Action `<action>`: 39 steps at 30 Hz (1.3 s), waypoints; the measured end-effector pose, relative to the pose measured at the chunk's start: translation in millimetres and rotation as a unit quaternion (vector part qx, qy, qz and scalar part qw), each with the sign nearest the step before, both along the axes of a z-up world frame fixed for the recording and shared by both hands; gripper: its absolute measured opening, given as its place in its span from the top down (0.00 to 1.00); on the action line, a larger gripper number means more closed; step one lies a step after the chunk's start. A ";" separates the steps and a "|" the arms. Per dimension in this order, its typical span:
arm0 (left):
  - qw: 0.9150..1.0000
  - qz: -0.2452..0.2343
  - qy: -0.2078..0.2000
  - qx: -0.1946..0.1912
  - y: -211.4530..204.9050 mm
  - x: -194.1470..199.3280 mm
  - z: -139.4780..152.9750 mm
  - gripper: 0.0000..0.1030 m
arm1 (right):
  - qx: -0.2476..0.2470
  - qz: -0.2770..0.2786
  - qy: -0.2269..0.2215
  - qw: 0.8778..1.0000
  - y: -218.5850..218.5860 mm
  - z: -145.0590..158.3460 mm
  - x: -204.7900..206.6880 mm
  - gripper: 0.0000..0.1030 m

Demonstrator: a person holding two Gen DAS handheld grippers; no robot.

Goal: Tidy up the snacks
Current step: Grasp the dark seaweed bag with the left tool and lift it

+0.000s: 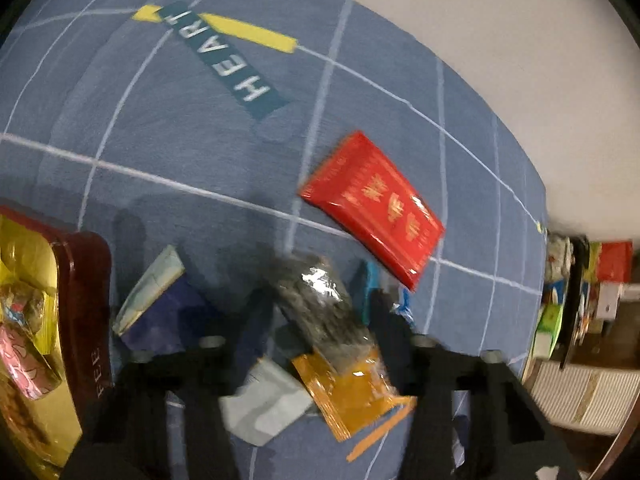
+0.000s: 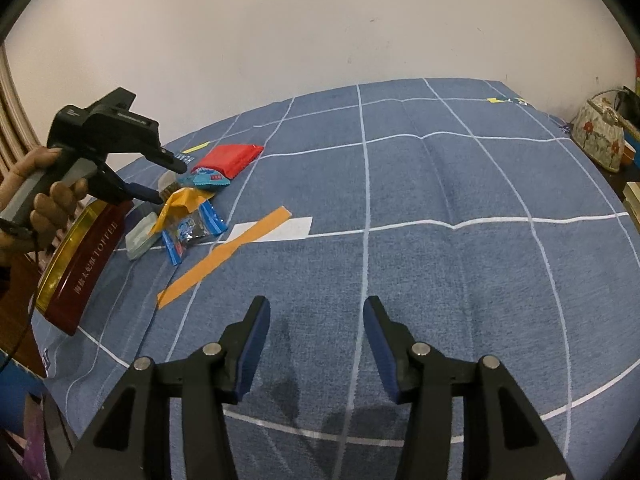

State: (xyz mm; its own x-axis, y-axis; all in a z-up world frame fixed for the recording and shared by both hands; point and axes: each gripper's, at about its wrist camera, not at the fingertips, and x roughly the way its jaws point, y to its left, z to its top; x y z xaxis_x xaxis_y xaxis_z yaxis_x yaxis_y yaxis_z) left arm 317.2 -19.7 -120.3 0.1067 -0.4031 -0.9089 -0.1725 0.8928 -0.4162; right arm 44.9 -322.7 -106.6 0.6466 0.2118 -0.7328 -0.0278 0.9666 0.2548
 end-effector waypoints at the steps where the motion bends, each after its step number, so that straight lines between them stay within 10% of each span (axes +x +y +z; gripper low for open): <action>1: 1.000 0.010 0.000 -0.010 3.5 -0.1 -2.6 0.63 | 0.001 0.000 -0.001 1.000 -0.1 0.1 0.1 0.51; 26: 0.987 -0.045 -0.117 -0.099 23.6 -124.8 80.6 0.73 | -0.014 0.003 0.001 1.000 5.0 0.0 0.3 0.50; 39: 0.986 -0.046 -0.099 -0.130 50.6 -187.5 79.6 0.73 | -0.100 0.189 -0.028 0.977 109.0 23.5 68.3 0.38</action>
